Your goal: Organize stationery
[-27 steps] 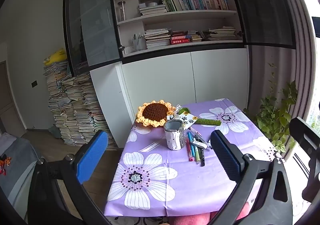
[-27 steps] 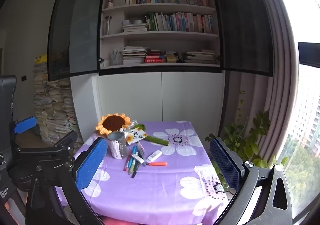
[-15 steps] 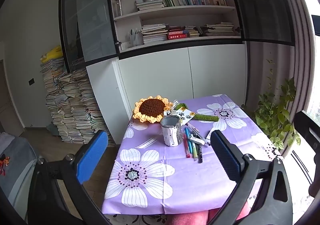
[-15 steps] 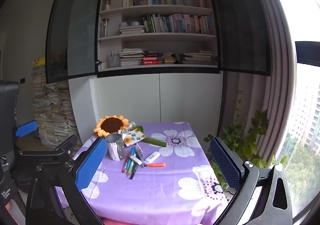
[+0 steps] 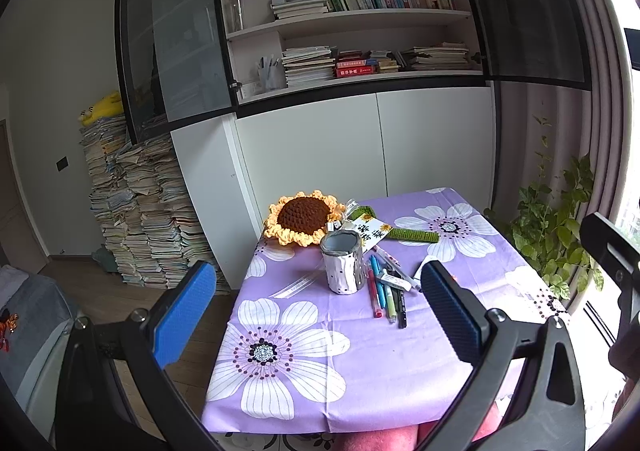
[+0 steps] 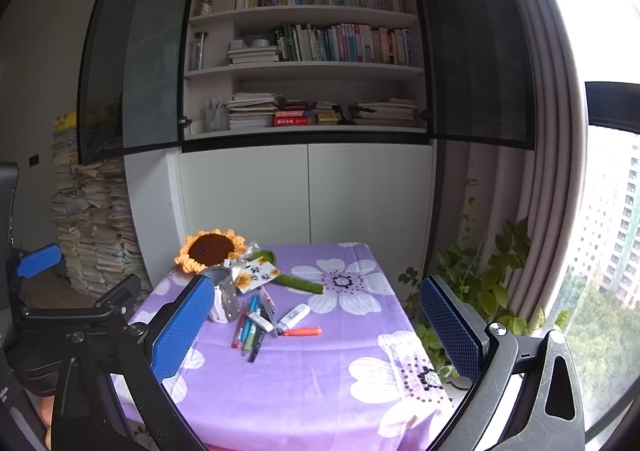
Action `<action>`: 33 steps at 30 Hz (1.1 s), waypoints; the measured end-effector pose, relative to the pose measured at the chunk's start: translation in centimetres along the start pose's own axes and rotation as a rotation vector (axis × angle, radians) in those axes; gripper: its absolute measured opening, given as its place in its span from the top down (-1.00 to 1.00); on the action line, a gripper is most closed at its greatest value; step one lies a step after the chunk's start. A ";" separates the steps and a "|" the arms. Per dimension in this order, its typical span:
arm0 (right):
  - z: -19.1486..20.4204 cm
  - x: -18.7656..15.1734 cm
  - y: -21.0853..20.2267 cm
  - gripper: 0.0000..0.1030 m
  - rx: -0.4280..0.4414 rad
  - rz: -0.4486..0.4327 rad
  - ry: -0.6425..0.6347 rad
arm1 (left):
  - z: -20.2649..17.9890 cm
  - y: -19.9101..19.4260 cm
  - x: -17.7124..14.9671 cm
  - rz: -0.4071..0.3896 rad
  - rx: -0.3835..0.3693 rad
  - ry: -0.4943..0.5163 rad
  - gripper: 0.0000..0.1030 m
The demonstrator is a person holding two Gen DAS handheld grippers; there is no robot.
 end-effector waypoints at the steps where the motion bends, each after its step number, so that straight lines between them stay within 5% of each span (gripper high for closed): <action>1: -0.1 0.0 0.1 -0.99 -0.001 0.001 0.009 | 0.0 0.1 0.0 0.001 -0.001 -0.002 -0.98; 11: -1.5 -0.8 1.4 -0.99 0.016 0.048 0.138 | 0.0 1.0 -0.5 0.004 0.000 -0.010 -0.98; 33: 0.4 -1.9 2.3 -0.99 0.024 0.074 0.025 | 0.0 1.8 -1.1 0.029 -0.007 0.002 -0.98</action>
Point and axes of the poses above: each gripper's, at about its wrist camera, not at the fingertips, and y roughly the way its jaws point, z to its left, x to its top, the point moved 9 cm from there along y, roughly the way its jaws point, and after that the axes turned 6 degrees about -z, right-handed, at the moved point
